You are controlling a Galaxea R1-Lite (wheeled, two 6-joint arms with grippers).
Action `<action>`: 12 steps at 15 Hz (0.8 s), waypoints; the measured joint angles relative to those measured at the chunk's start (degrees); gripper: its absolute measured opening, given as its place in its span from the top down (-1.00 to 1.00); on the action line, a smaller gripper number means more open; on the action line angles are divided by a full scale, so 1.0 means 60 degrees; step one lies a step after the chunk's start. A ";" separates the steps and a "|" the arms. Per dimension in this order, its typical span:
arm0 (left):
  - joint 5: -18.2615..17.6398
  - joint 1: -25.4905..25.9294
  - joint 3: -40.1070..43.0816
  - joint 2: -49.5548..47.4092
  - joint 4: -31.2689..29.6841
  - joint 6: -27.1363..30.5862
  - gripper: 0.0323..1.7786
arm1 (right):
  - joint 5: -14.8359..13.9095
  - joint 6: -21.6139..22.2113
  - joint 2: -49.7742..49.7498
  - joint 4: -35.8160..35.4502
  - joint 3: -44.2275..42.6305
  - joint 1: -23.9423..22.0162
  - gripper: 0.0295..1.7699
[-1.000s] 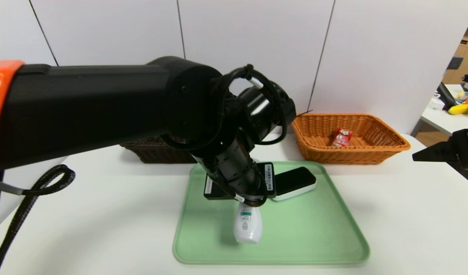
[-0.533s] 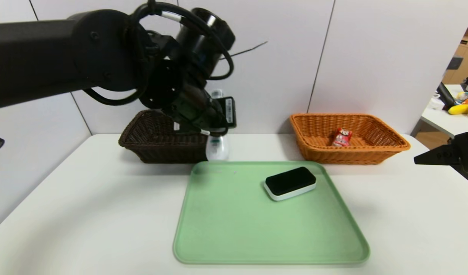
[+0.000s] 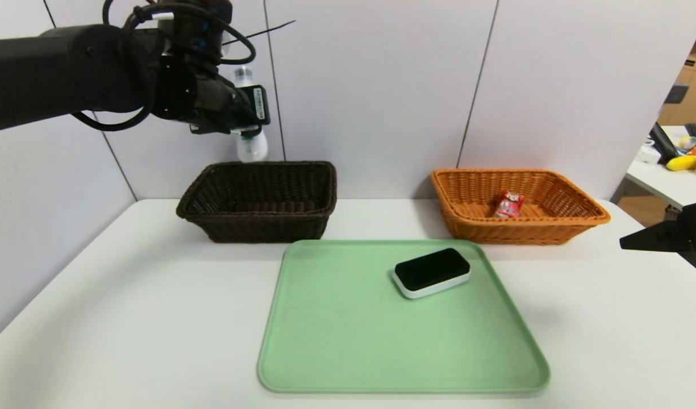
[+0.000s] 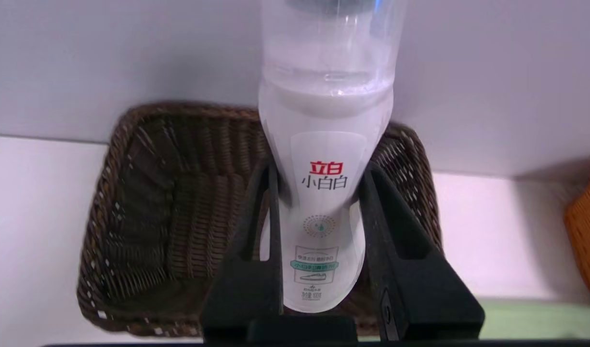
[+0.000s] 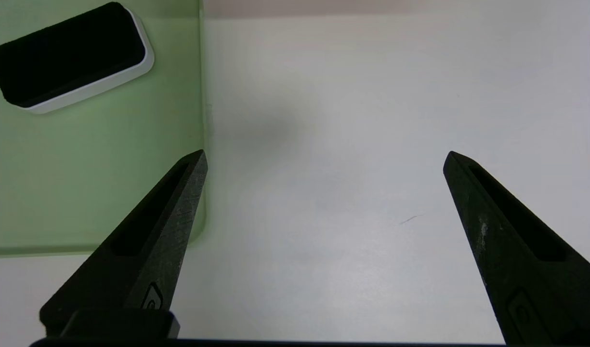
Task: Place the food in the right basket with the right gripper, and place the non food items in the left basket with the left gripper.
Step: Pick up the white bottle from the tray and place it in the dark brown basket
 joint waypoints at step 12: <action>0.0293 0.1061 0.0095 0.1321 0.0394 0.0616 0.46 | 0.0022 0.0524 -0.0193 -0.0014 -0.0102 -0.0022 -0.91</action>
